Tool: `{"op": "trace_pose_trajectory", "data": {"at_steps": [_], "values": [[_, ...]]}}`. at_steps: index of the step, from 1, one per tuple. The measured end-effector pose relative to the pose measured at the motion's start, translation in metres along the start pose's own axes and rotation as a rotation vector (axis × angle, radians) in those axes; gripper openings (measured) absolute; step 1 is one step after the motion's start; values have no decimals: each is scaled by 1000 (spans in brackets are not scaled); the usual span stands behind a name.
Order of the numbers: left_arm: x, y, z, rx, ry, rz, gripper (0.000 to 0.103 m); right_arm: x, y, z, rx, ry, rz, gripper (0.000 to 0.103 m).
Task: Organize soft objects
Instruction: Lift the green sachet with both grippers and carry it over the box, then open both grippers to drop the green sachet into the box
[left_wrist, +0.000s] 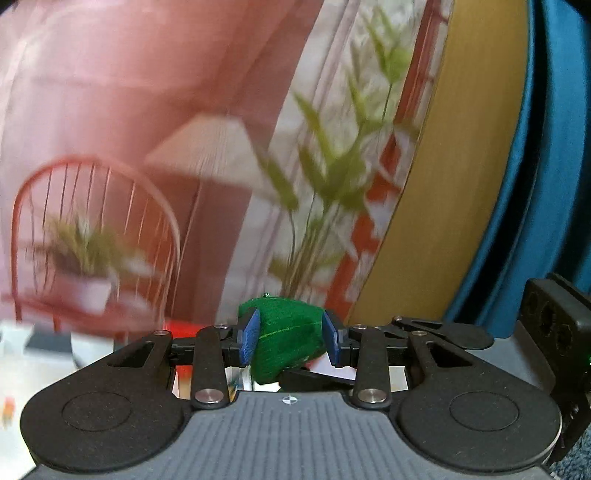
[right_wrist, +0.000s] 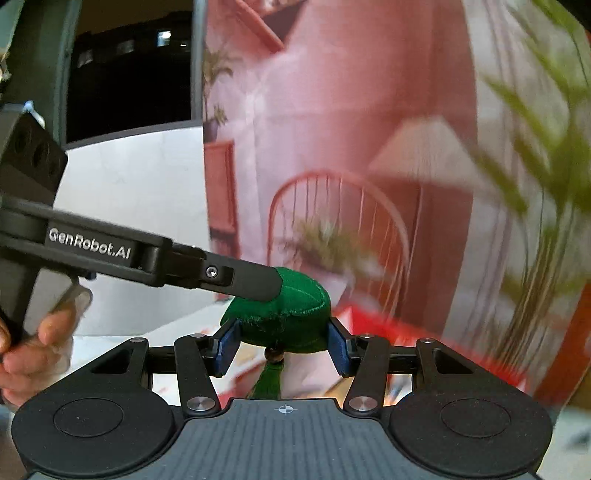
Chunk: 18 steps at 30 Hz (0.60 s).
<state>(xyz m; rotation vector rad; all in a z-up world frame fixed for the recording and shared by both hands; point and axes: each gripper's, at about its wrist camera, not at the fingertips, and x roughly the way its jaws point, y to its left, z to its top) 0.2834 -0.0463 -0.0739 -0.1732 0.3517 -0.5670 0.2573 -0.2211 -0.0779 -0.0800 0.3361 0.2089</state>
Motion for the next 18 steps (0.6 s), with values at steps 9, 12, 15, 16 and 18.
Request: {"op": "trace_pose_trajectory", "data": {"at_steps": [9, 12, 15, 16, 18], "values": [[56, 6, 18, 40, 47, 3, 37, 55, -35, 27, 15, -15, -58, 37], [83, 29, 5, -8, 122, 41, 34, 84, -39, 7, 19, 92, -101, 34], [97, 42, -7, -32, 162, 63, 34, 105, -52, -17, 89, 172, -146, 34], [98, 46, -11, -31, 174, 72, 34, 108, -57, -24, 120, 193, -147, 34], [100, 52, -19, -30, 197, 89, 34, 113, -64, -36, 139, 219, -152, 34]]}}
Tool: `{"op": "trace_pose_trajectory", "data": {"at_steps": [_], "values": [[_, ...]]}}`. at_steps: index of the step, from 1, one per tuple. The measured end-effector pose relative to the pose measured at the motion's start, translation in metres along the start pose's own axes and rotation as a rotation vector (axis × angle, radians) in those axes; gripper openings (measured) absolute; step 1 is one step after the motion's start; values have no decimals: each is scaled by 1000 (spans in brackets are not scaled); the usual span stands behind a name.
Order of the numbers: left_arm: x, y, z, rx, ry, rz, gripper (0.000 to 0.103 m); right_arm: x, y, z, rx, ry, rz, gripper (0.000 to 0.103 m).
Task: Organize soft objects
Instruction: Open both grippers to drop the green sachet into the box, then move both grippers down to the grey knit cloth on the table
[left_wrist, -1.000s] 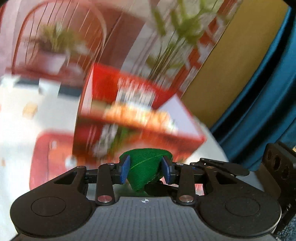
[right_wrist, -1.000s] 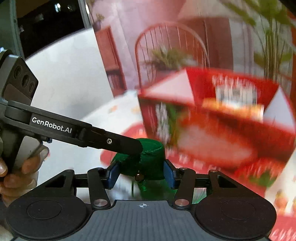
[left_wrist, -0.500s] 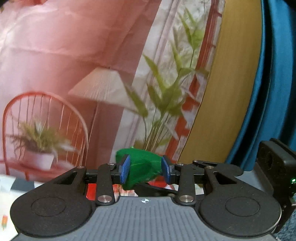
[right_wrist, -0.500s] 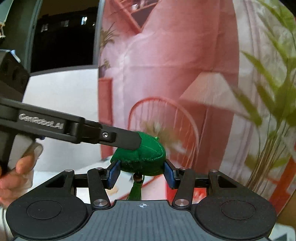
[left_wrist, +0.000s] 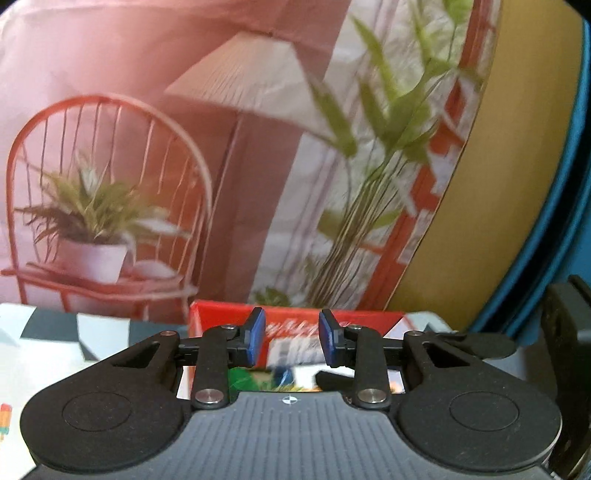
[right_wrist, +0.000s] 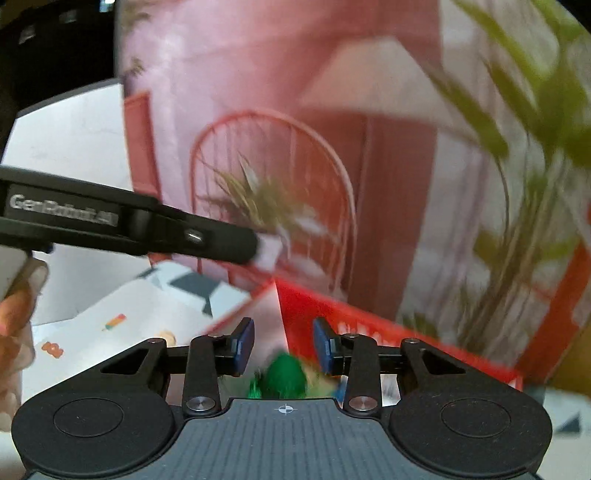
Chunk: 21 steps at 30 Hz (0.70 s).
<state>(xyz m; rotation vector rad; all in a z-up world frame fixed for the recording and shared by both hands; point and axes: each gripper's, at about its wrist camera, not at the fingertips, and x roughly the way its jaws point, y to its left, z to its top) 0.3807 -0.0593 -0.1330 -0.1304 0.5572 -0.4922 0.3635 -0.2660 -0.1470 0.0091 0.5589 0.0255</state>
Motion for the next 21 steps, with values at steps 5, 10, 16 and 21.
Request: {"op": "trace_pose_trajectory", "data": {"at_steps": [5, 10, 16, 21], "values": [[-4, 13, -17, -12, 31, 18, 34, 1, -11, -24, 40, 19, 1, 34], [-35, 12, -42, 11, 14, 10, 34, -31, -4, -43, 19, -27, 11, 34], [-70, 10, -84, 23, 41, -11, 36, -79, -5, -65, 64, -98, 26, 34], [-71, 13, -121, 31, 106, 2, 49, -117, -4, -97, 106, -121, 13, 34]]}}
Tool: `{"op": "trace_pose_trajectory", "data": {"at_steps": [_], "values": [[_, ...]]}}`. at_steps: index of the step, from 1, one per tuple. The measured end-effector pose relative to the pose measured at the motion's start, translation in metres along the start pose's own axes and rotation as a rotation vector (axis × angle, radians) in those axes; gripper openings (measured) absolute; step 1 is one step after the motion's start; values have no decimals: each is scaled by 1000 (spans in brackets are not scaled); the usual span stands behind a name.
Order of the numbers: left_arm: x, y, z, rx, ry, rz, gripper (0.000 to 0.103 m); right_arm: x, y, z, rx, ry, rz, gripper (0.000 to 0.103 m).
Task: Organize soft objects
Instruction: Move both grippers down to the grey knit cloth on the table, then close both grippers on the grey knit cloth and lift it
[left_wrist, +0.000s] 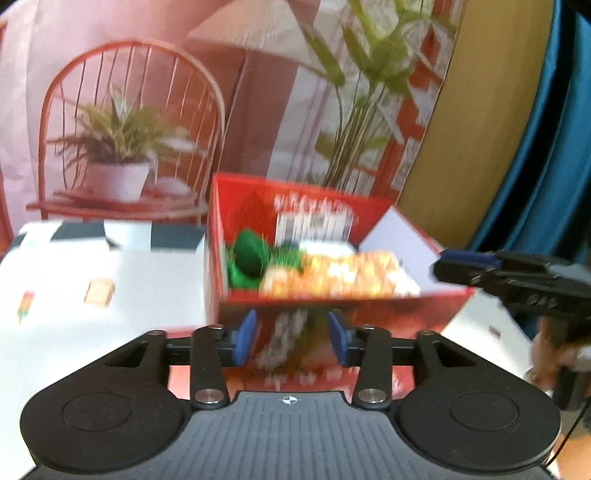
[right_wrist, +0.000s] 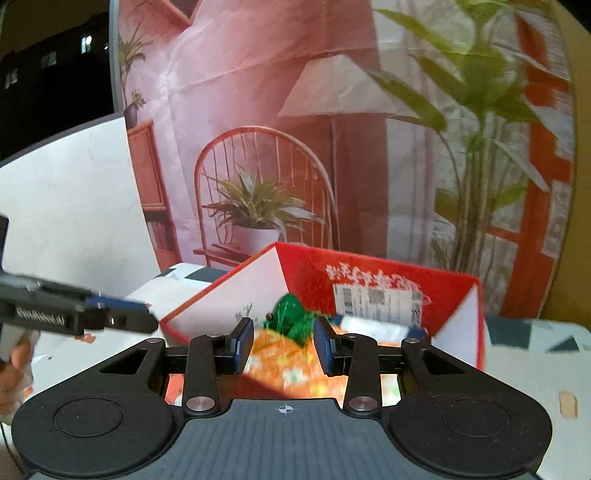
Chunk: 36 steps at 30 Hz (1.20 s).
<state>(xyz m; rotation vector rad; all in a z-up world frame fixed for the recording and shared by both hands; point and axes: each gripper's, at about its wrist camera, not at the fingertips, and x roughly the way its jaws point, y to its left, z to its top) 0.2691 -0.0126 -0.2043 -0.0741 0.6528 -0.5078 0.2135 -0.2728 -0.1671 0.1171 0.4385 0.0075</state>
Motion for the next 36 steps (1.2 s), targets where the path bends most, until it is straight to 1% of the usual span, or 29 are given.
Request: {"op": "trace_pose_trajectory", "data": {"at_steps": [4, 9, 11, 13, 15, 18, 20, 23, 27, 33, 36], "values": [[16, 8, -21, -37, 63, 18, 52, -16, -7, -29, 30, 44, -37, 34], [35, 13, -39, -52, 117, 36, 54, -25, -21, -71, 75, 135, -125, 35], [40, 14, -45, -75, 134, 27, 58, -29, -27, -86, 104, 160, -152, 43], [43, 15, -50, -81, 143, 20, 62, -34, -34, -102, 139, 195, -177, 46], [45, 13, -55, -76, 149, 32, 63, -35, -39, -114, 172, 226, -198, 47], [48, 13, -61, -86, 164, 38, 63, -37, -45, -129, 230, 260, -203, 49], [49, 13, -65, -91, 173, 34, 64, -36, -46, -135, 247, 275, -200, 52], [49, 9, -71, -73, 178, 39, 66, -30, -45, -140, 243, 300, -193, 54], [52, 3, -75, -47, 190, 43, 67, -23, -46, -142, 251, 331, -199, 55], [53, -1, -82, -22, 195, 64, 66, -16, -46, -145, 247, 348, -208, 60], [54, -1, -85, -13, 203, 74, 66, -12, -45, -144, 231, 352, -212, 60]]}}
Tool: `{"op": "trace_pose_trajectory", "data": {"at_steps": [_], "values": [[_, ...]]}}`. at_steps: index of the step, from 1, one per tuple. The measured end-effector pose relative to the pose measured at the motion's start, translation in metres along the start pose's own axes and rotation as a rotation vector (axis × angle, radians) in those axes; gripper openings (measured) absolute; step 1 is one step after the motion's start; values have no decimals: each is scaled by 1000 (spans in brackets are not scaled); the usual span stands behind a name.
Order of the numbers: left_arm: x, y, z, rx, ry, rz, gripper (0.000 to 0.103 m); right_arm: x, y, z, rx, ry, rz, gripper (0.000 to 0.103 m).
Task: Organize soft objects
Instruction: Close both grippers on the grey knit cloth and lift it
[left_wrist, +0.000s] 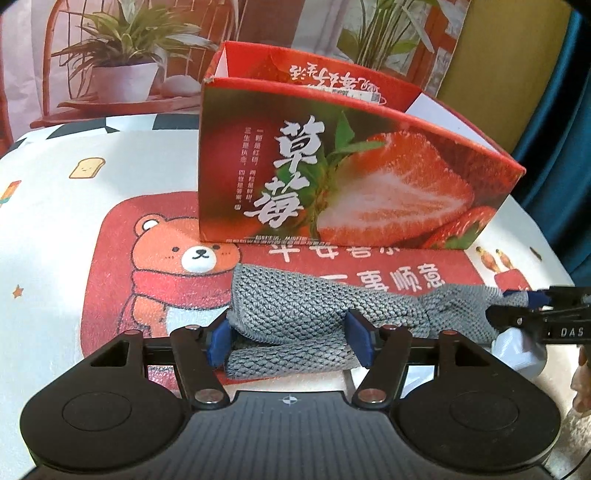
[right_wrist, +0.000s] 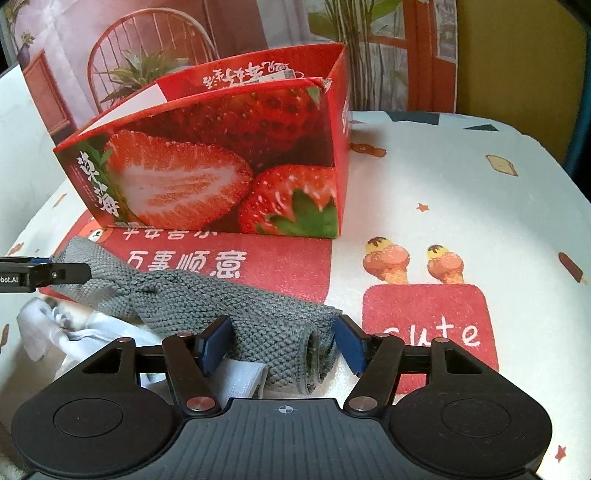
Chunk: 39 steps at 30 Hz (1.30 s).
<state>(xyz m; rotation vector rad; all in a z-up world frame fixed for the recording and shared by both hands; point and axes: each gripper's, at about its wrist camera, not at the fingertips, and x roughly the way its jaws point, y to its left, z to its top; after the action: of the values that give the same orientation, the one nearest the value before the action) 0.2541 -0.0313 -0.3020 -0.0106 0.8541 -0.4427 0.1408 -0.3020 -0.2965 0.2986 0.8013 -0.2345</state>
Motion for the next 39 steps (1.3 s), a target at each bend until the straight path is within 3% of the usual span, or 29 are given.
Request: {"op": "trace_pose_trajectory", "data": {"at_steps": [13, 26, 36, 38, 39], "values": [[-3, 17, -3, -55, -8, 81, 66, 23, 19, 15, -99, -29, 7, 59], [-8, 19, -12, -72, -49, 110, 67, 28, 19, -3, -123, -163, 40, 59], [-12, 18, -18, -81, -67, 106, 67, 26, 16, -5, -115, -175, 59, 58], [-13, 18, -19, -85, -67, 98, 65, 25, 14, -5, -104, -176, 66, 55], [-14, 19, -19, -86, -69, 91, 59, 24, 13, -5, -98, -176, 71, 54]]}}
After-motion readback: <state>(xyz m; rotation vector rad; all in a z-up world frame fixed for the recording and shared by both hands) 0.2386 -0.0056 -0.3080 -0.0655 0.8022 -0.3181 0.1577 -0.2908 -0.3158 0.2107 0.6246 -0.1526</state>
